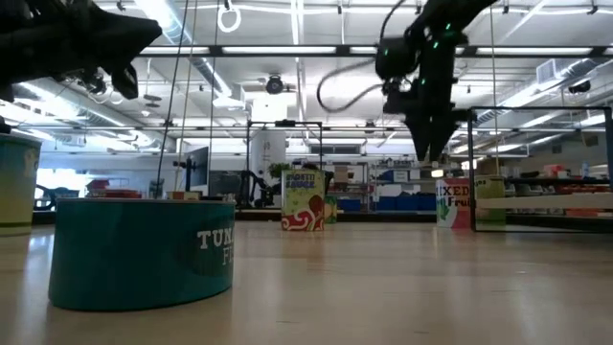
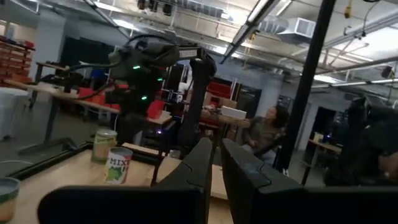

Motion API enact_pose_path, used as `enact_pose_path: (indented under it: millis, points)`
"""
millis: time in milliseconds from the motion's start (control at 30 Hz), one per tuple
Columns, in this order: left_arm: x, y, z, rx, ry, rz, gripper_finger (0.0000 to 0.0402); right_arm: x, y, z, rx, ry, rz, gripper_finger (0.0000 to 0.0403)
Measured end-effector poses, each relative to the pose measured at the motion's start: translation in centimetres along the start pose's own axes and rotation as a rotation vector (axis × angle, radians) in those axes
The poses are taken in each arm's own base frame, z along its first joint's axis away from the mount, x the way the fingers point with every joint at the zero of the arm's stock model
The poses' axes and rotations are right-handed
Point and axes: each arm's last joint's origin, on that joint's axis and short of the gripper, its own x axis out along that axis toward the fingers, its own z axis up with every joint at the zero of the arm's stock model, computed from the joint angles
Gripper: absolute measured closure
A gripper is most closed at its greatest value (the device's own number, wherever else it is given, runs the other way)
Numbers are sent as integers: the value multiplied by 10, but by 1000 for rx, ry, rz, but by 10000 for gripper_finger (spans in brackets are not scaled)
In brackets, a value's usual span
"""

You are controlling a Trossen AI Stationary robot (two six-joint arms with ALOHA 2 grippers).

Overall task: Pick and place cans onto a shelf
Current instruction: Put the canned mixed fruit on the shelf

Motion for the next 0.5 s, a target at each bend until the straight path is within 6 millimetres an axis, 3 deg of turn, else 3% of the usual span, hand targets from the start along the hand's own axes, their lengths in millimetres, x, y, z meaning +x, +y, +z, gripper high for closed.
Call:
enact_pose_path:
  millis: [100,300,500]
  points:
    - [0,1,0,-11,-7,22,361,16,-8,11,22,95,-5,228]
    - [0,2,1,-11,-23,77,361,39,-12,13,30,222,-77,174]
    - [0,5,1,-10,-48,161,361,50,-8,15,22,245,-103,172]
